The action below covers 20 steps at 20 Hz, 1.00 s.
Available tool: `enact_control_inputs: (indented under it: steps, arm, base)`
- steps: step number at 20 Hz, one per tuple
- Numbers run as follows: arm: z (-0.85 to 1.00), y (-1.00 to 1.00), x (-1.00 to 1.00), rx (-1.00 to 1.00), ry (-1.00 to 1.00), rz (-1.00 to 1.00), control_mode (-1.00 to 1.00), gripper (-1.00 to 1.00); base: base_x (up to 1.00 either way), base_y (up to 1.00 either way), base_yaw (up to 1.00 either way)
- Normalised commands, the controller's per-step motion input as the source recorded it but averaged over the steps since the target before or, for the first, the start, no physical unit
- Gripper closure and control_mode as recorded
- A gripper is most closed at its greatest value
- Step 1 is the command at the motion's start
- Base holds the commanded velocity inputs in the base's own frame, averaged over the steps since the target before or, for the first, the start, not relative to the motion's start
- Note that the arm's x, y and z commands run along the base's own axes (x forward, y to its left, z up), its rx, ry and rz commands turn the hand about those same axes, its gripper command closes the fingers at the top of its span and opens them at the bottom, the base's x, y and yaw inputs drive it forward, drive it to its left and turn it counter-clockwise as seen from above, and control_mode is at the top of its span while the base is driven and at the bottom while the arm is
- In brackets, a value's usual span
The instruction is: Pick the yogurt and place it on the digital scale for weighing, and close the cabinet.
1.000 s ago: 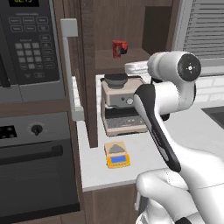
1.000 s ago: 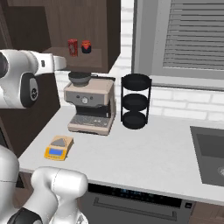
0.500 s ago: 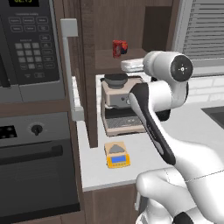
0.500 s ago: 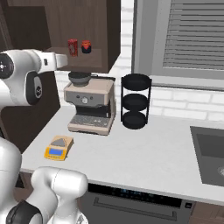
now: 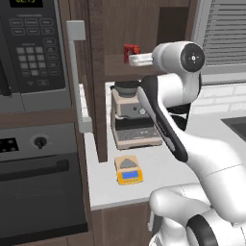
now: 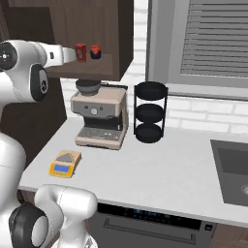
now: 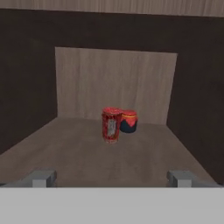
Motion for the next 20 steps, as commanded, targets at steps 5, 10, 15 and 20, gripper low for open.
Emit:
enact_control_inputs:
  steps: [5, 10, 15, 20]
  arm:
    - [0.0, 0.01, 0.44, 0.0, 0.06, 0.0, -1.0, -1.0]
    - [-0.08, 0.0, 0.45, 0.02, 0.11, 0.0, -1.0, -1.0]
    - [-0.16, 0.0, 0.31, 0.0, 0.0, 0.0, -1.0, -1.0]
    - [-0.1, 0.0, 0.35, 0.0, 0.0, 0.0, -1.0, -1.0]
  base:
    - [0.0, 0.0, 0.0]
    - [0.0, 0.0, 0.0]
    - [0.0, 0.0, 0.0]
    - [0.0, 0.0, 0.0]
